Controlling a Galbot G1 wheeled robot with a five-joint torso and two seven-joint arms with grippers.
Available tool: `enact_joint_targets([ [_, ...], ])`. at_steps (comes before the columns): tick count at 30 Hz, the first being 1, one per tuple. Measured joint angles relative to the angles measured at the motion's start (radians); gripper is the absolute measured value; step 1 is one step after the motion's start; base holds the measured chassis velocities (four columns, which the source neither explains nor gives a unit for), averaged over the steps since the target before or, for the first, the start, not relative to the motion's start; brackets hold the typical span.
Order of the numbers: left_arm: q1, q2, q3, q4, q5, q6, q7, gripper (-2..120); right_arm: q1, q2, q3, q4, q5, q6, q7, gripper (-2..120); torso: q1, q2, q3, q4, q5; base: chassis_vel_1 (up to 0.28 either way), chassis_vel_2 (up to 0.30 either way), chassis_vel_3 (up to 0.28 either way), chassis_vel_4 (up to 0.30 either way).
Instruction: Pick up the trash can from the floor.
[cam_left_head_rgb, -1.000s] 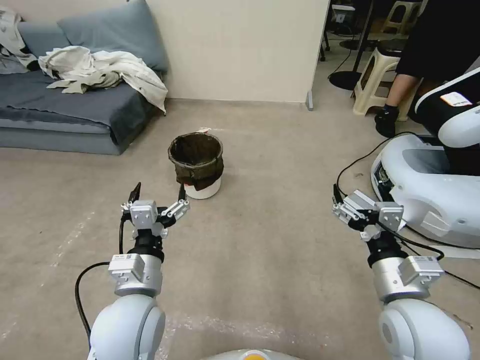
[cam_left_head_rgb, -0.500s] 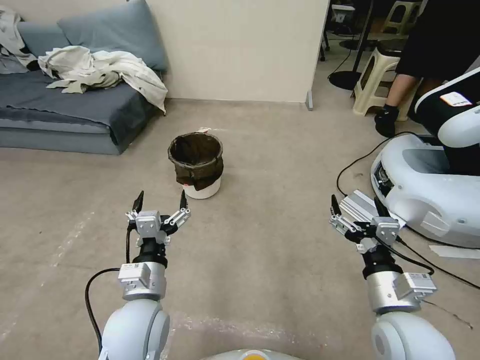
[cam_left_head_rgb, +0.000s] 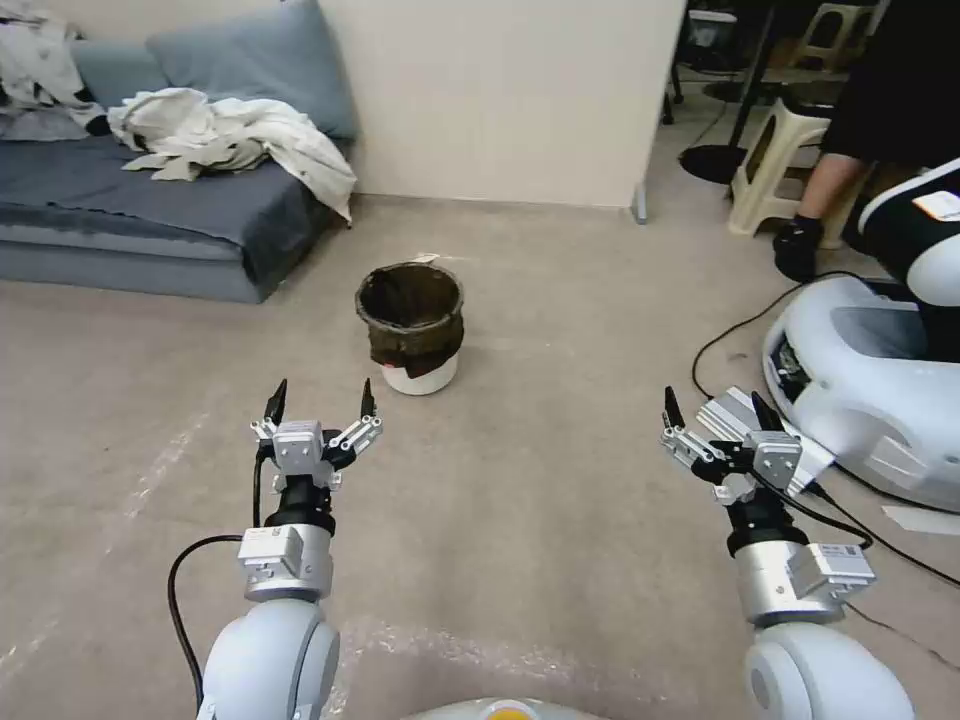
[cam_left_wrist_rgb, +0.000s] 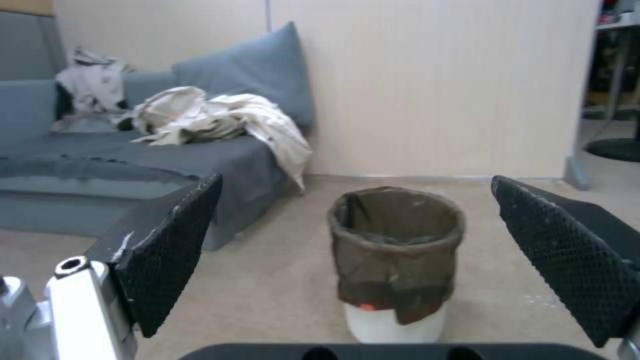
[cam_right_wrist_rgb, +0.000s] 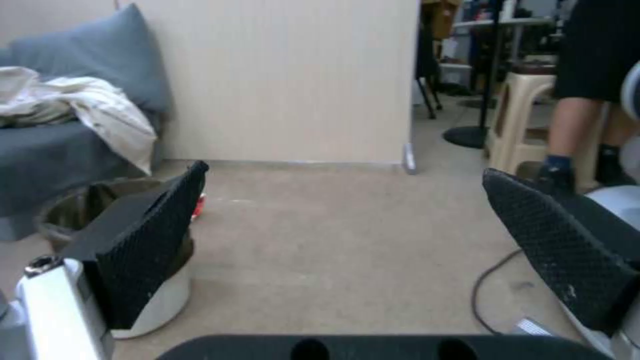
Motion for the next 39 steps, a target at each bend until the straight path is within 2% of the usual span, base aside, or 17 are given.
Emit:
enact_joint_targets([
  [11, -0.003, 0.004, -0.002, 0.014, -0.003, -0.023, -0.003, 100, 0.000, 0.002, -0.003, 0.005, -0.012, -0.008, -0.004, 100, 0.000, 0.000, 0.000, 0.0004, -0.0001, 0.090, 0.088, 0.079, 0.068],
  [22, -0.005, 0.008, -0.003, 0.015, -0.008, -0.023, -0.003, 100, 0.001, 0.003, -0.004, 0.008, -0.018, -0.014, -0.010, 100, 0.000, 0.000, 0.000, 0.0000, 0.0000, 0.000, 0.000, 0.000, 0.000],
  [39, -0.008, 0.008, -0.003, 0.015, -0.014, -0.019, 0.001, 100, -0.002, 0.003, -0.008, 0.010, -0.025, -0.015, -0.012, 100, 0.000, 0.000, 0.000, 0.0001, 0.0000, -0.081, 0.078, 0.080, -0.078],
])
